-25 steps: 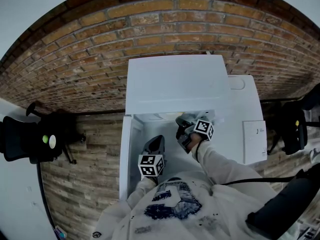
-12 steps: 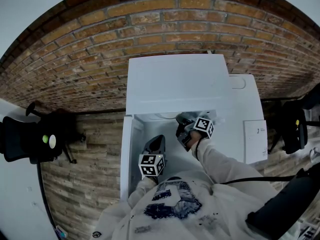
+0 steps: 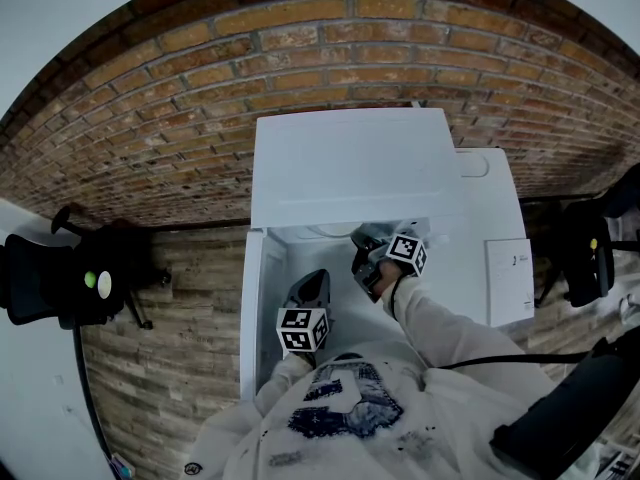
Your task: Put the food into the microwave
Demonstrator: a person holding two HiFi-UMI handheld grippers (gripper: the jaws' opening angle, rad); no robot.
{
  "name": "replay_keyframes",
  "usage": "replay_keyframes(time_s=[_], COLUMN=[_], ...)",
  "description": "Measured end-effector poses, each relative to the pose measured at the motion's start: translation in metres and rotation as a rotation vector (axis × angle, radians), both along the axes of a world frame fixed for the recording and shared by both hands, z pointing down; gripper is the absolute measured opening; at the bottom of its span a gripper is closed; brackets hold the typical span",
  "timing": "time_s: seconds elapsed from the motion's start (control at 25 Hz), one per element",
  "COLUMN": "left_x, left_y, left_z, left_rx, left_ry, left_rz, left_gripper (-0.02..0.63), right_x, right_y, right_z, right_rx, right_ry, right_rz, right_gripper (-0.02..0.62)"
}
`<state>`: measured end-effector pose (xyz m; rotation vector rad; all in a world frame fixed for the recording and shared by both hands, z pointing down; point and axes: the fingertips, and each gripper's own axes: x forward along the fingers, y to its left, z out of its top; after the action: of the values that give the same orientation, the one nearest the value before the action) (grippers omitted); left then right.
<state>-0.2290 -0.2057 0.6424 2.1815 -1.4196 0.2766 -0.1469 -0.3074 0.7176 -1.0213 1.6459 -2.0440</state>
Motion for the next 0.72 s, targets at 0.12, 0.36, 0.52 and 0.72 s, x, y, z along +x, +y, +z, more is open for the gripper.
replay_keyframes(time_s=[0.12, 0.36, 0.52, 0.72], left_x=[0.002, 0.006, 0.011, 0.015], left_y=[0.002, 0.007, 0.011, 0.015], left_z=[-0.003, -0.015, -0.027, -0.043], left_rx=[0.008, 0.033, 0.055, 0.074], left_ry=[-0.003, -0.014, -0.029, -0.056], left_rz=[0.002, 0.011, 0.016, 0.023], left_gripper=[0.008, 0.008, 0.008, 0.008], right_x=[0.004, 0.011, 0.019, 0.035], right_y=[0.005, 0.020, 0.034, 0.053], right_z=[-0.002, -0.027, -0.047, -0.070], right_rx=[0.004, 0.074, 0.139, 0.224], right_ry=[-0.006, 0.008, 0.043, 0.127], right_rz=[0.006, -0.023, -0.053, -0.088], right_gripper=[0.025, 0.025, 0.023, 0.023])
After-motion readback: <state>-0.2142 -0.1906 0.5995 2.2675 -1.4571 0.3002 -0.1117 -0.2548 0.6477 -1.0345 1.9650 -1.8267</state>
